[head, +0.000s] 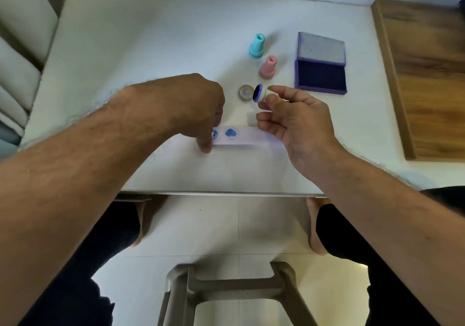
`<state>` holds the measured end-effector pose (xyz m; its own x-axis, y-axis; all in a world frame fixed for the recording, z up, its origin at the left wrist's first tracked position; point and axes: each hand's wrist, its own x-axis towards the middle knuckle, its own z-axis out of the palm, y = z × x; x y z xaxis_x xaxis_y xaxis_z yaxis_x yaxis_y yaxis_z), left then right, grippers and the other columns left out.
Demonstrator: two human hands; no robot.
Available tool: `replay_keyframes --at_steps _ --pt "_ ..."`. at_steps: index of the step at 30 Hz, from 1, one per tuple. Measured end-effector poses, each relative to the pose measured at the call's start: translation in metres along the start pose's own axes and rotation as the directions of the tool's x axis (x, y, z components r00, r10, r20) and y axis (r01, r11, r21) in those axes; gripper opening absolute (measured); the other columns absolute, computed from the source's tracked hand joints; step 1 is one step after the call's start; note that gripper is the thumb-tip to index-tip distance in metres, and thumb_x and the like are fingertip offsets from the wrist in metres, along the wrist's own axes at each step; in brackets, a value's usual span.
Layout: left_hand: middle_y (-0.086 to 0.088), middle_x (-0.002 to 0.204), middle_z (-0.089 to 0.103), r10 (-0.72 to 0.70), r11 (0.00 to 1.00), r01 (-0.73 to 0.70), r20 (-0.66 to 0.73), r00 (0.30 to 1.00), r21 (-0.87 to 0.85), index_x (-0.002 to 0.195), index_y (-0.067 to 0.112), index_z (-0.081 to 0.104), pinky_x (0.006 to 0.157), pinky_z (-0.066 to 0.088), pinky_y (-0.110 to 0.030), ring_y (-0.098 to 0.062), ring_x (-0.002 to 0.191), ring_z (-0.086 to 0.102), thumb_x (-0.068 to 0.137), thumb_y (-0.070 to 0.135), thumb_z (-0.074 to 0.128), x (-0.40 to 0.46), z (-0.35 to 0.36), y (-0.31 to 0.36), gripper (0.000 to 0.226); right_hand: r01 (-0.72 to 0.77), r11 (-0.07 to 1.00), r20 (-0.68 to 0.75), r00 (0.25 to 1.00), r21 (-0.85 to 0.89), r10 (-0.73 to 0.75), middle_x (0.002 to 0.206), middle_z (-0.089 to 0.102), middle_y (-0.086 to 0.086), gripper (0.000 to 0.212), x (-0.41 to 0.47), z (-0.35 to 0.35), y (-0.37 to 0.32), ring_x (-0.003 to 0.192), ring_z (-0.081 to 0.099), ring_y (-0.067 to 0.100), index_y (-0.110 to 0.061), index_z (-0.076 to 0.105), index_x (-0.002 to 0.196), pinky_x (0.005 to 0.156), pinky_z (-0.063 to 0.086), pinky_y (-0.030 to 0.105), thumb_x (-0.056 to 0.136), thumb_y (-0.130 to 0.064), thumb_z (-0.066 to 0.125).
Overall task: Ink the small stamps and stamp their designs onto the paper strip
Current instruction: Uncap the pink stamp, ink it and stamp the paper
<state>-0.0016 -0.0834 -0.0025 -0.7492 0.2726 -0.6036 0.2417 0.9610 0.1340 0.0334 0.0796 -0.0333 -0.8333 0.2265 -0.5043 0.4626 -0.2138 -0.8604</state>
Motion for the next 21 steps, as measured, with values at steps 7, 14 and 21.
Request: replay_keyframes --at_steps 7,14,21 --pt "0.006 0.093 0.073 -0.081 0.996 0.085 0.126 0.989 -0.027 0.095 0.027 0.072 0.045 0.033 -0.02 -0.007 0.072 0.061 0.057 0.045 0.088 0.003 -0.022 -0.004 0.046 -0.02 1.0 0.063 0.998 0.02 0.019 0.088 0.071 0.017 0.016 0.014 -0.003 0.0 0.062 0.063 0.023 -0.005 0.068 0.103 0.058 0.057 0.03 0.087 -0.004 0.066" --pt "0.001 0.081 0.069 -0.05 0.99 0.01 -0.282 0.958 -0.141 0.08 0.021 0.068 0.061 0.04 -0.027 -0.02 0.074 0.061 0.068 0.031 0.085 0.027 -0.022 0.004 0.023 -0.054 0.993 0.011 0.999 0.104 0.053 0.088 0.071 0.015 0.017 0.023 0.002 0.001 0.062 0.064 0.022 -0.005 0.067 0.105 0.057 0.056 0.028 0.088 -0.005 0.065" --pt "0.002 0.095 0.066 -0.076 0.971 -0.015 -0.369 0.926 -0.237 0.095 0.028 0.068 0.069 0.051 -0.034 -0.021 0.084 0.063 0.063 0.04 0.087 0.047 -0.012 0.015 0.039 -0.028 0.982 -0.011 0.999 0.188 0.031 0.086 0.07 0.018 0.015 0.016 -0.001 0.004 0.062 0.063 0.026 -0.005 0.063 0.101 0.055 0.055 0.028 0.087 -0.002 0.063"
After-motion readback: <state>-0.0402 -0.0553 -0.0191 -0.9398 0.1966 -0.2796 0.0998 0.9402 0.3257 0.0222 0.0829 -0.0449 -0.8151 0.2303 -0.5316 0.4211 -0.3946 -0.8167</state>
